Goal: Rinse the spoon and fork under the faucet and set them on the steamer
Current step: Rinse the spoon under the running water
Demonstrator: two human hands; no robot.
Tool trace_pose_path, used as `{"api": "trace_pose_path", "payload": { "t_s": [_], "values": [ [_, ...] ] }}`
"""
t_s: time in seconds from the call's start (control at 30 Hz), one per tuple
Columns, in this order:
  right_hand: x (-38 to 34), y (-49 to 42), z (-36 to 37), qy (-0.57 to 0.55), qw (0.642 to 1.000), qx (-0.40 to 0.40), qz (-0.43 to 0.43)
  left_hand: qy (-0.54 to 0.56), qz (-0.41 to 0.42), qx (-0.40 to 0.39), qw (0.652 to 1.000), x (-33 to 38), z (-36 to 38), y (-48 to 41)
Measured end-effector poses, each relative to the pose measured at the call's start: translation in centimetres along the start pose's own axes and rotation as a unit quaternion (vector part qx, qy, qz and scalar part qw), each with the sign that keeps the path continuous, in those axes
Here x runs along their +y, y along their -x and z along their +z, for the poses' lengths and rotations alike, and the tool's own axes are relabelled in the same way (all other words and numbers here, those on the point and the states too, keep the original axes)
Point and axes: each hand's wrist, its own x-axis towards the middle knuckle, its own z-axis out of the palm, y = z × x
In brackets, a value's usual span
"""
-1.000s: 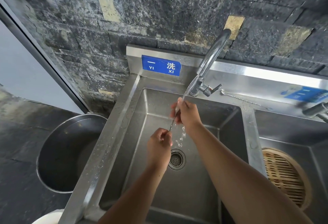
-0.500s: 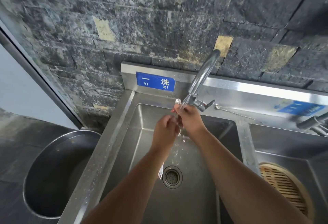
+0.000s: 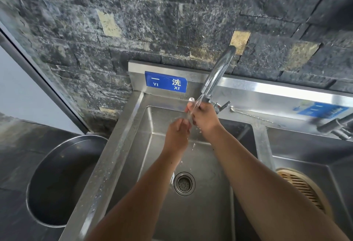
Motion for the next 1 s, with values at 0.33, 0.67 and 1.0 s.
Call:
{"api": "trace_pose_path", "payload": {
  "t_s": [0.33, 0.67, 1.0],
  "values": [
    [-0.3, -1.4, -0.4, -0.003, 0.998, 0.060, 0.001, 0.004, -0.020, -0.014, 1.000, -1.8, 0.4, 0.7],
    [-0.8, -2.3, -0.4, 0.023, 0.998, 0.060, 0.019, 0.019, -0.024, -0.006, 1.000, -3.6, -0.1, 1.3],
    [-2.5, -2.5, 0.3, -0.016, 0.998, 0.060, 0.021, -0.015, -0.011, -0.012, 1.000, -4.2, -1.9, 1.9]
  ]
}}
